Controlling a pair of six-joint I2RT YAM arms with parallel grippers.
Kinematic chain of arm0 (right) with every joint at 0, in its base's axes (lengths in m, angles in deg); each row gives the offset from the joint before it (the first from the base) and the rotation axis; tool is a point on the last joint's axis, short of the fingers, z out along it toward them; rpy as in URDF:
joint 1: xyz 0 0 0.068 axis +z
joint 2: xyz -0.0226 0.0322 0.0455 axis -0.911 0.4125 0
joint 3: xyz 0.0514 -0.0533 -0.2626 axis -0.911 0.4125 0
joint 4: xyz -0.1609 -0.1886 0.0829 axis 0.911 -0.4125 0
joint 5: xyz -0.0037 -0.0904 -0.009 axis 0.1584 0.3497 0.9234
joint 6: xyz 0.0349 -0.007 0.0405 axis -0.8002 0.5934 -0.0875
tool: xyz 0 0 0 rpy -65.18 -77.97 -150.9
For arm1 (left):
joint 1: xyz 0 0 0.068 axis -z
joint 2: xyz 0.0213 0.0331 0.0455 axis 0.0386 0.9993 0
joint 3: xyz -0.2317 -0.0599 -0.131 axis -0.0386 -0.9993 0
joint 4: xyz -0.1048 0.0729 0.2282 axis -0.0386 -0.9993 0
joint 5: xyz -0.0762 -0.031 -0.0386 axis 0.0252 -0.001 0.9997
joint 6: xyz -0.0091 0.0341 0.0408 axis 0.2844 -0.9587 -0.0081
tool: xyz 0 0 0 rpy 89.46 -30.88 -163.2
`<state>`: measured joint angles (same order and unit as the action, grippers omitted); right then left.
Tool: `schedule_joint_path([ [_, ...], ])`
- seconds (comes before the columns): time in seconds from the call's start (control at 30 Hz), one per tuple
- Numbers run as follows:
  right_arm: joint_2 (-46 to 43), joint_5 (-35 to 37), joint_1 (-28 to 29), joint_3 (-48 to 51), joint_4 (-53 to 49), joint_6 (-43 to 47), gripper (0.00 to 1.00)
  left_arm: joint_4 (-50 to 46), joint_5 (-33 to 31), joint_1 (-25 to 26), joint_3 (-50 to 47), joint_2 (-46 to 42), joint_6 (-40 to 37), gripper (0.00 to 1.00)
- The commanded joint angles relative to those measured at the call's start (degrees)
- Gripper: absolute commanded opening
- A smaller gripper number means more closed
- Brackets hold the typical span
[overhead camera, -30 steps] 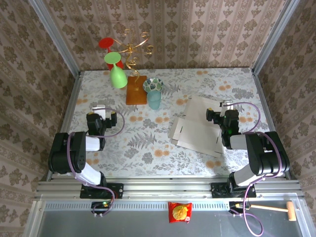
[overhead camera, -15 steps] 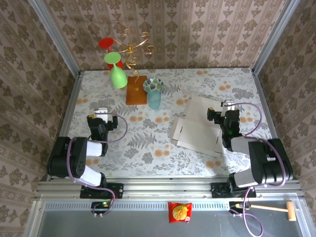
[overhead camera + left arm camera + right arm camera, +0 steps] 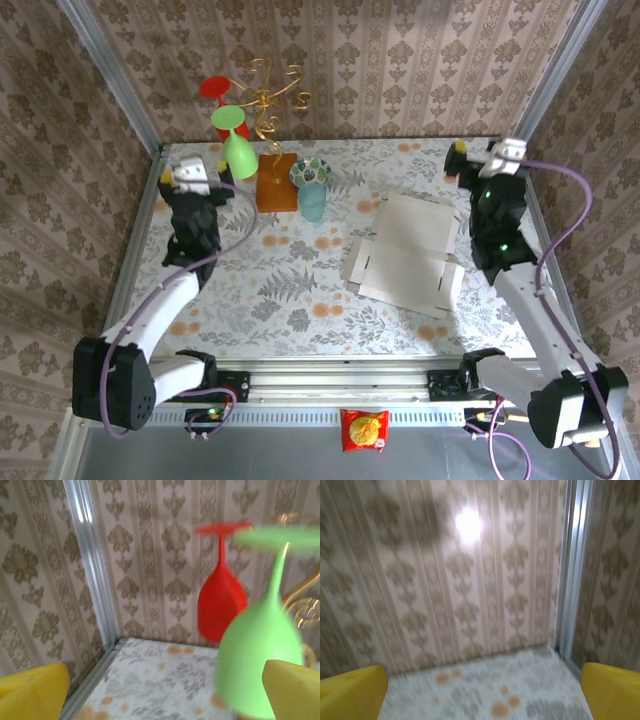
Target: Fold the paper box
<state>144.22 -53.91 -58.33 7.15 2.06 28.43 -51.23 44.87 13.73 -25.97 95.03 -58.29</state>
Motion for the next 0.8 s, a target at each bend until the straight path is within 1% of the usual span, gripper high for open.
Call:
schedule_joint_path([
  [0.0,0.16,3.96,3.06,-15.55,-20.27,-3.21,1.0,-25.56,8.55,-0.97,12.08,-1.91,11.93,1.0],
  [0.03,0.71,2.9,3.56,-20.17,-24.41,-6.59,1.0,-25.13,8.77,-1.32,12.24,-1.48,16.99,1.0],
  [0.07,1.01,-0.74,3.38,-23.59,-28.09,-10.88,1.0,-24.68,9.58,-2.35,11.62,-1.62,24.14,1.0],
  [0.1,0.81,-5.09,3.01,-25.23,-29.87,-14.09,1.0,-23.42,14.2,-4.6,10.9,-1.89,28.64,1.0],
  [0.13,-0.13,-9.18,2.97,-25.04,-30.76,-17.36,1.0,-22.91,20.64,-7.04,11.06,-1.5,32.52,1.0],
  [0.17,-2.12,-11.0,2.68,-21.78,-28.54,-24.44,1.0,-26.67,22.79,-7.76,13.2,-0.78,35.23,1.0],
  [0.2,-3.81,-13.7,1.27,-18.98,-26.15,-30.01,1.0,-31.12,22.94,-7.37,15.98,0.12,35.8,1.0],
  [0.23,-5.18,-19.69,-1.49,-15.87,-23.07,-34.42,1.0,-36.04,23.03,-6.29,18.78,1.13,35.23,1.0],
  [0.27,-5.41,-22.29,-2.76,-15.5,-23.89,-37.33,1.0,-38.86,23.07,-5.0,20.69,1.78,34.55,1.0],
  [0.33,-3.43,-22.91,-2.71,-20.33,-35.3,-38.99,1.0,-43.77,23.17,-1.68,22.01,1.98,34.8,1.0],
  [0.37,-2.14,-22.98,-2.22,-22.88,-41.51,-38.55,1.0,-45.6,23.87,-0.22,21.7,1.75,35.57,0.98],
  [0.43,-0.81,-21.45,-1.34,-24.94,-52.13,-39.03,1.0,-49.33,25.34,2.87,20.53,1.48,37.13,0.91],
  [0.5,-1.36,-22.16,-1.25,-23.33,-57.16,-40.06,0.91,-50.66,26.66,6.44,17.74,0.86,38.71,0.82],
  [0.57,-2.85,-24.93,-1.07,-19.15,-58.54,-41.13,0.8,-49.91,28.0,9.77,13.77,0.05,40.88,0.75],
  [0.6,-3.32,-26.21,-0.84,-17.49,-58.9,-41.41,0.73,-48.25,29.22,12.26,11.51,-0.27,41.84,0.71],
  [0.63,-3.48,-26.93,0.0,-15.74,-59.54,-41.73,0.67,-44.82,31.69,13.55,8.42,-0.32,43.51,0.66],
  [0.67,-3.18,-26.73,1.23,-14.83,-60.72,-42.13,0.63,-40.96,34.55,14.29,4.9,0.11,45.96,0.58],
  [0.73,-2.23,-27.16,3.38,-12.18,-62.08,-43.25,0.58,-34.06,39.01,15.32,-0.48,2.05,51.68,0.44],
  [0.77,-1.86,-28.43,3.81,-10.1,-61.33,-43.6,0.56,-29.71,40.79,16.39,-2.75,3.74,54.31,0.4],
])
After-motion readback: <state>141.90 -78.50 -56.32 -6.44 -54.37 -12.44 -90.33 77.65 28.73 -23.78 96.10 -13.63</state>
